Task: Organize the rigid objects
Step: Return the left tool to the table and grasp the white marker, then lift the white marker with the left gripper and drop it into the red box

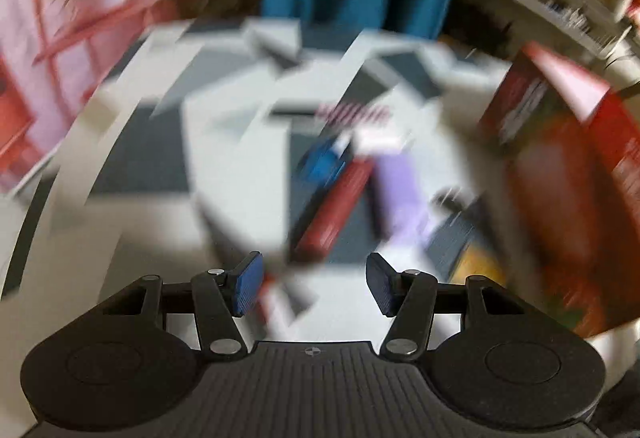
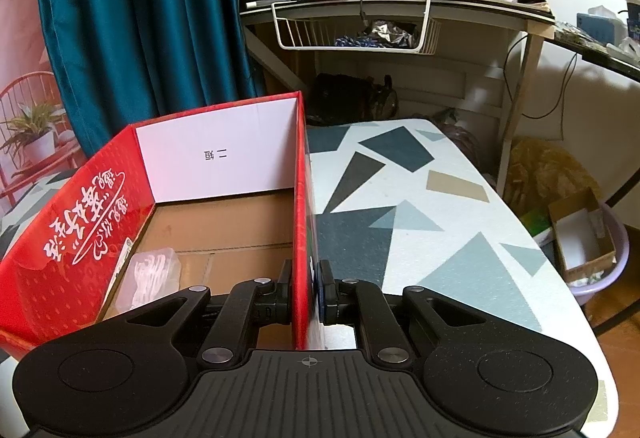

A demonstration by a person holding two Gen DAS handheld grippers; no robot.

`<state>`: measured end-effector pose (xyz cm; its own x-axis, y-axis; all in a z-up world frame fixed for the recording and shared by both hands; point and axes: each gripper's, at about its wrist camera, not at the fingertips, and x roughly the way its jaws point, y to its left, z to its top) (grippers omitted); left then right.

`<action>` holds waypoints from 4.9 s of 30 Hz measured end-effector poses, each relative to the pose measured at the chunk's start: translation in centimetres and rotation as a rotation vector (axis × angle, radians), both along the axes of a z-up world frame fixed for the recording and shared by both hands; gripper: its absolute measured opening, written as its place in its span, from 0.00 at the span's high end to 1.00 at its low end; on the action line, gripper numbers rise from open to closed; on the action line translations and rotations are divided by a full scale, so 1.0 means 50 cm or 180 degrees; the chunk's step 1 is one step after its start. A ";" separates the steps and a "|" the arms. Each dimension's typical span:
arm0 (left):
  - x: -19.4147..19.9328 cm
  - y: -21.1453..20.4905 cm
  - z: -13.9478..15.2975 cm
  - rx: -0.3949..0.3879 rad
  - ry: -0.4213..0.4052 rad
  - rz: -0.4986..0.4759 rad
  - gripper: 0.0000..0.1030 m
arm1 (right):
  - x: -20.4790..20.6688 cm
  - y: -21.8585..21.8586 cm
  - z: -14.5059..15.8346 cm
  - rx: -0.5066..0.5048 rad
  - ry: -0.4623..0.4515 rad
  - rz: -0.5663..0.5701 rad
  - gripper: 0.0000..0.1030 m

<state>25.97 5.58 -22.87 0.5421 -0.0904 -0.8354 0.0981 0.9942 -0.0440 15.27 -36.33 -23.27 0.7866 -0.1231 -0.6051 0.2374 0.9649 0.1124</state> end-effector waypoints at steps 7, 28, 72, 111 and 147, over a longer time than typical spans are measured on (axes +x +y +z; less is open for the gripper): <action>-0.009 0.048 -0.058 -0.0025 0.0186 0.0238 0.63 | 0.000 0.001 0.001 0.0001 0.0000 -0.0001 0.91; 0.088 0.027 -0.068 0.0073 -0.0181 0.0463 0.84 | 0.001 0.004 0.002 -0.0021 0.0017 0.0003 0.91; 0.026 0.019 0.021 -0.0040 -0.0608 0.0345 0.85 | -0.004 0.013 0.006 -0.0085 0.0036 -0.0035 0.91; 0.150 -0.426 0.082 -0.0627 -0.1102 -0.1524 0.85 | -0.006 0.008 0.005 -0.0013 0.0004 -0.0034 0.91; 0.142 -0.261 0.095 -0.0184 -0.1179 -0.0894 0.28 | -0.008 0.003 0.005 0.0024 0.0029 -0.0018 0.90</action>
